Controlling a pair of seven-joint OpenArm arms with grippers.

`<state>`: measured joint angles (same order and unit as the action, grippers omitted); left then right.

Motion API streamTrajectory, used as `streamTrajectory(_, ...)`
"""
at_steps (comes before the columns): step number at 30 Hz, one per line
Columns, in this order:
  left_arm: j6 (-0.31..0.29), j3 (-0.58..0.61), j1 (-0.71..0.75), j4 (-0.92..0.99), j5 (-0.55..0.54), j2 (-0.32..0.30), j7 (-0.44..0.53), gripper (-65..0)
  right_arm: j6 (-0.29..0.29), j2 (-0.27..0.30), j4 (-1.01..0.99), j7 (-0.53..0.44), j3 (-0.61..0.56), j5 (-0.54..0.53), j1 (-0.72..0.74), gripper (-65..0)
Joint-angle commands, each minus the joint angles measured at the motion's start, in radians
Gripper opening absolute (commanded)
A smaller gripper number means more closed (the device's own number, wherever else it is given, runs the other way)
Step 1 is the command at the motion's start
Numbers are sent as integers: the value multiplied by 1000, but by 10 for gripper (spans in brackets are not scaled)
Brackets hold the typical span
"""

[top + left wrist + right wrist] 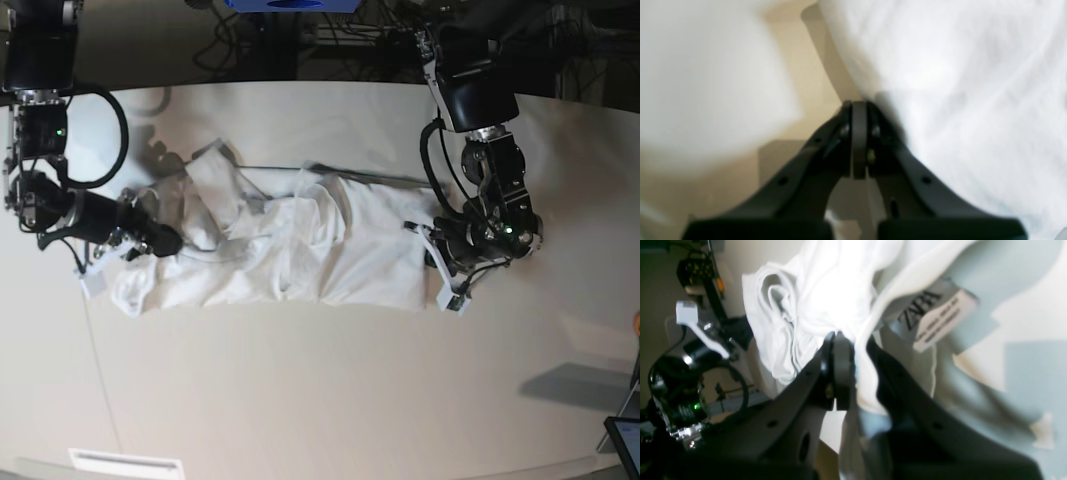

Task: Fold the T-shirt properly
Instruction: 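Fold both shirt ends inward with both grippers toward the middle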

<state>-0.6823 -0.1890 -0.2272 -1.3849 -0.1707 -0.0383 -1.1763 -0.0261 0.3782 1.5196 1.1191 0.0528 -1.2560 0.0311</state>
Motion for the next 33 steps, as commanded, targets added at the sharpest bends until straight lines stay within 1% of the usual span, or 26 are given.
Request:
streamTrajectory(1, -16, 9, 18, 23, 21, 15, -80, -650, 5, 12, 32, 6, 6, -32, 19, -649)
streamTrajectory(2, -16, 9, 18, 23, 23, 15, -81, -650, -18, 11, 45, 22, 6, -32, 22, -649)
streamTrajectory(4, -16, 9, 18, 23, 23, 16, -83, -650, -107, 9, 86, 34, 5, -32, 23, -649)
streamTrajectory(6, -16, 9, 18, 23, 23, 16, -83, -650, -182, 9, 135, 36, 3, -34, 23, -649)
streamTrajectory(8, -16, 10, 18, 22, 23, 19, -83, -650, -234, 6, 178, 60, 3, -37, 26, -649)
streamTrajectory(9, -16, 10, 18, 22, 23, 28, -84, -650, -246, 6, 189, 69, 3, -38, 34, -649)
streamTrajectory(13, -16, 10, 18, 22, 23, 53, -84, -650, -252, 2, 195, 72, 3, -38, 37, -649)
streamTrajectory(16, -16, 27, 18, 23, 23, 67, -84, -650, -254, -15, 207, 74, 2, -37, 34, -649)
streamTrajectory(20, -16, 75, 18, 23, 23, 77, -84, -650, -254, -18, 270, 77, 2, -35, 37, -649)
streamTrajectory(22, -16, 76, 18, 23, 23, 93, -84, -650, -255, -18, 290, 80, 2, -37, 39, -649)
streamTrajectory(26, -16, 79, 13, 25, 23, 97, -84, -650, -255, -20, 319, 83, 2, -37, 39, -649)
streamTrajectory(30, -16, 79, 10, 26, 30, 122, -86, -650, -255, -46, 327, 83, 0, -38, 39, -649)
streamTrajectory(33, -16, 81, 10, 26, 32, 142, -86, -650, -258, -58, 333, 83, -63, -38, 54, -649)
